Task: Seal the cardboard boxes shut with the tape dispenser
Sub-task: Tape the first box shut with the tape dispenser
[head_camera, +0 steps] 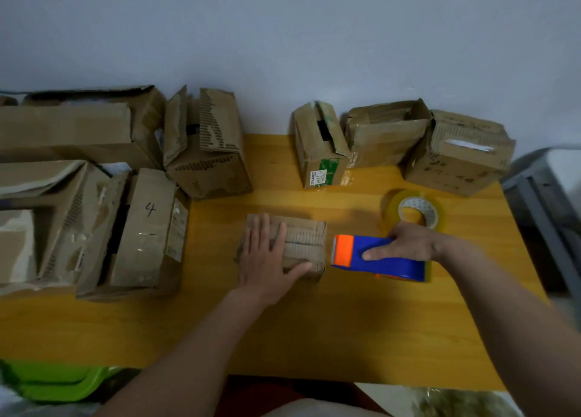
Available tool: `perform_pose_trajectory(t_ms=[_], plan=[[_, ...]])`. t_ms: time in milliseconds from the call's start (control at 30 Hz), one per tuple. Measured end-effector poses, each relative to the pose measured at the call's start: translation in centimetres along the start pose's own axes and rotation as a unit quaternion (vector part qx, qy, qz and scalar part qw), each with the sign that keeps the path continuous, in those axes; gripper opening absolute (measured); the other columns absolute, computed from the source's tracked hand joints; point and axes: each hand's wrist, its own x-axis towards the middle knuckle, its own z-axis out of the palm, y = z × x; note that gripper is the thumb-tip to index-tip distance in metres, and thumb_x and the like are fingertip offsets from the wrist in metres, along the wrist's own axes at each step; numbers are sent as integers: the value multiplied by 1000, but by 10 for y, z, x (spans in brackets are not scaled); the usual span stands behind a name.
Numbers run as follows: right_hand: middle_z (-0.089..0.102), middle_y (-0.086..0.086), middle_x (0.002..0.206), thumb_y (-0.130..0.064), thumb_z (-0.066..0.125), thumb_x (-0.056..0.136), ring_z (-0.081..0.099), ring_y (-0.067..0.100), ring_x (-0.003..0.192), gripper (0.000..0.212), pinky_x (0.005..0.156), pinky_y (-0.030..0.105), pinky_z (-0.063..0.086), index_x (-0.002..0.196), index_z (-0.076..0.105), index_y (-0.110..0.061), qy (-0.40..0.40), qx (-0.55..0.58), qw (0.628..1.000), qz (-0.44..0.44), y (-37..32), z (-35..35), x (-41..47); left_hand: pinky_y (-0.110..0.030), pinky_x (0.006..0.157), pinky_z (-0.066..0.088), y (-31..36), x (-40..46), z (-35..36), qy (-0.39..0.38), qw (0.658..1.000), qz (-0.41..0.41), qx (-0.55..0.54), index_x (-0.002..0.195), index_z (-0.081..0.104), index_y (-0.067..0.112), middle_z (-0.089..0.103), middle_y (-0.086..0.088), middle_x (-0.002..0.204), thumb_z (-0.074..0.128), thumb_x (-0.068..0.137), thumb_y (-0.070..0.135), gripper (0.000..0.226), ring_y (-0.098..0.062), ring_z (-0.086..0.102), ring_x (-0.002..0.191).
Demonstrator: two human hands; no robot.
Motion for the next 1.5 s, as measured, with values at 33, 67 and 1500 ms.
perform_pose_trajectory(t_ms=[33, 67, 1500], plan=[[72, 0, 75, -65, 72, 64, 68, 17, 71, 53, 63, 27, 50, 80, 67, -15, -1, 18, 1000, -6, 0, 1, 0, -43, 110, -20, -3, 0, -1, 5, 1000, -29, -12, 149, -20, 20, -34, -13, 153, 1, 72, 85, 102, -28, -34, 139], [72, -2, 70, -66, 72, 60, 69, 14, 66, 54, 58, 24, 50, 80, 68, -16, 0, 37, 999, -10, 0, 0, 0, -43, 111, -18, -6, 0, -1, 6, 998, -60, -29, 149, -20, 18, -33, -14, 153, -1, 72, 82, 103, -28, -33, 140], [61, 1, 97, -39, 50, 95, 60, 21, 93, 20, 71, 29, 44, 100, 56, -21, 115, -350, 922, 117, -24, 38, -14, -58, 114, -12, 28, 37, -16, -45, 969, -231, -73, 145, -31, 15, -32, -25, 151, 12, 52, 101, 134, -45, -30, 138]])
